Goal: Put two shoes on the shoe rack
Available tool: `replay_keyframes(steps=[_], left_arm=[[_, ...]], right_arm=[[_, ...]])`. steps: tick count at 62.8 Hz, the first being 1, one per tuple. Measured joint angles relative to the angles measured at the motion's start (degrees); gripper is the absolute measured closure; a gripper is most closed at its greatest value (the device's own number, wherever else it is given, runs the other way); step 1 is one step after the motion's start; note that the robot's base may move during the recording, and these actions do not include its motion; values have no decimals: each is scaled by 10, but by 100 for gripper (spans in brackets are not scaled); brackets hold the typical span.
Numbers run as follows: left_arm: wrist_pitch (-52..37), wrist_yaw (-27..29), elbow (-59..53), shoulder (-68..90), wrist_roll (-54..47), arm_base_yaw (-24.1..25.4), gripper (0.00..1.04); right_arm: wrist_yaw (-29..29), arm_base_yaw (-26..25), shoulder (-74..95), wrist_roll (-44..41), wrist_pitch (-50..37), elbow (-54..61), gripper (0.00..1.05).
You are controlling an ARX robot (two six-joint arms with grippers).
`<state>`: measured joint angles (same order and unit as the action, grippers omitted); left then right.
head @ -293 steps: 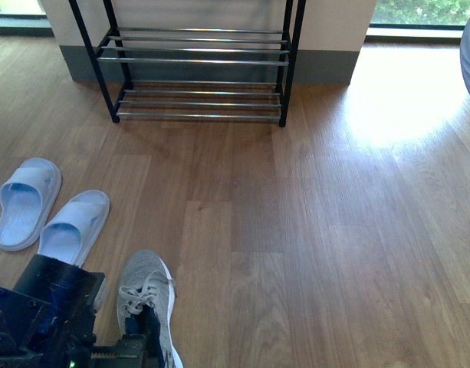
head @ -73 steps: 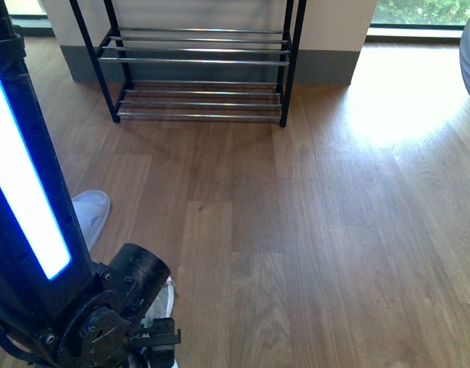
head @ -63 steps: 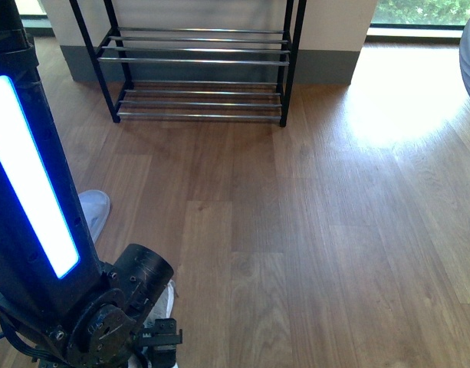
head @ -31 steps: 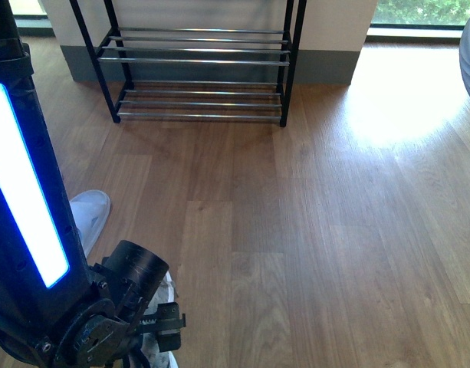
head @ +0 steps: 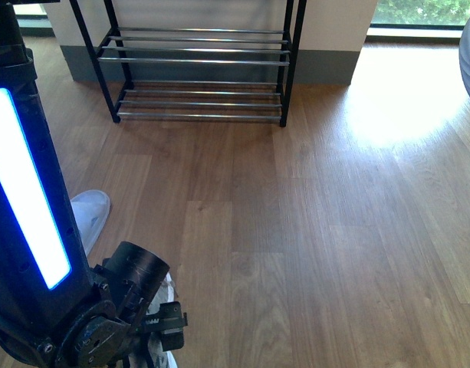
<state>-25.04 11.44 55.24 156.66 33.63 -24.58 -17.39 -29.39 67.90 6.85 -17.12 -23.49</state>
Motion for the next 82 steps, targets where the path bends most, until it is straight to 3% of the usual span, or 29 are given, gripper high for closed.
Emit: replay_keyframes(steps=[11, 23, 33, 56, 67, 82], left_arm=[[-43, 0, -8, 1, -17, 0, 9], [-129, -35, -24, 5, -31, 2, 9], [-98, -3, -23, 6, -42, 2, 9], [-13, -24, -5, 6, -27, 2, 9], [16, -7, 3, 5, -23, -2, 38], [26, -1, 4, 5, -23, -3, 68]], right_arm=[[0, 0, 0, 0, 0, 0, 103], [0, 0, 0, 0, 0, 0, 103], [0, 0, 0, 0, 0, 0, 103], [0, 0, 0, 0, 0, 0, 103], [0, 0, 0, 0, 0, 0, 103], [0, 0, 0, 0, 0, 0, 103]])
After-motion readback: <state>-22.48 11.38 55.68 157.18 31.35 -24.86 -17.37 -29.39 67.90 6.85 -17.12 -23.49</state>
